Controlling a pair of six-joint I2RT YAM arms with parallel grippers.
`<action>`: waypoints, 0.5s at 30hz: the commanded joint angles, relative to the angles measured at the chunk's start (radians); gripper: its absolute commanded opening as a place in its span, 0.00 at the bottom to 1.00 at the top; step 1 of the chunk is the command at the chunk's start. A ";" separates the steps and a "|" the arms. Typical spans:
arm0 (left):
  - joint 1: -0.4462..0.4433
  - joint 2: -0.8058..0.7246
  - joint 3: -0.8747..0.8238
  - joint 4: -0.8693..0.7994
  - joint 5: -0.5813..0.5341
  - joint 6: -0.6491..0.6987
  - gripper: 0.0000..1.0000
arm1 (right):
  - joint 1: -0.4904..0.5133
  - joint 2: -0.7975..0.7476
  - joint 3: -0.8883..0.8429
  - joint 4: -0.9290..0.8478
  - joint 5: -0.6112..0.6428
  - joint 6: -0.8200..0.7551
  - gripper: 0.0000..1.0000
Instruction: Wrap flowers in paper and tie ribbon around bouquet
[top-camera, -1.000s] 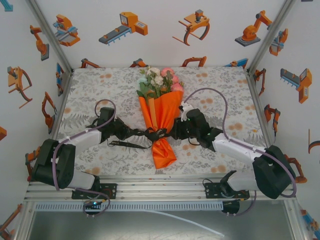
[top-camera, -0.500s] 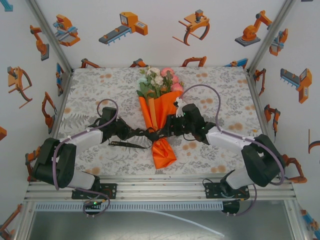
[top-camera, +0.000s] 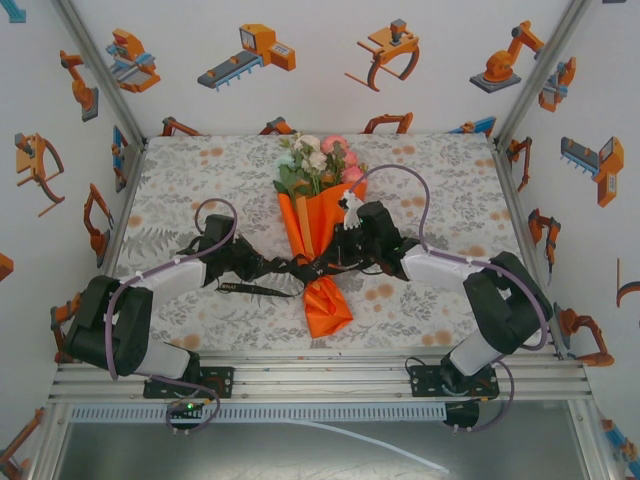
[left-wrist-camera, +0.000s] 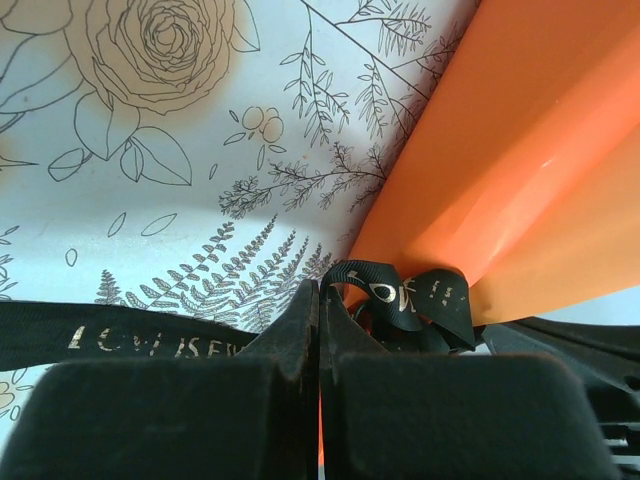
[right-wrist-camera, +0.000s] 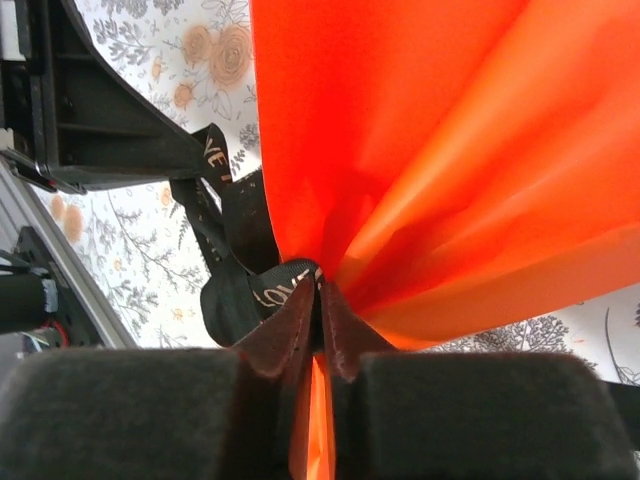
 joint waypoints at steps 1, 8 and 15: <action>-0.007 -0.013 0.005 -0.013 -0.023 -0.002 0.00 | -0.007 -0.021 0.024 0.036 -0.012 -0.002 0.00; 0.003 -0.039 0.002 -0.061 -0.061 0.002 0.00 | -0.008 -0.101 0.040 0.011 0.009 -0.016 0.00; 0.015 -0.041 0.001 -0.085 -0.065 0.004 0.00 | 0.006 -0.134 0.070 -0.039 -0.012 -0.070 0.00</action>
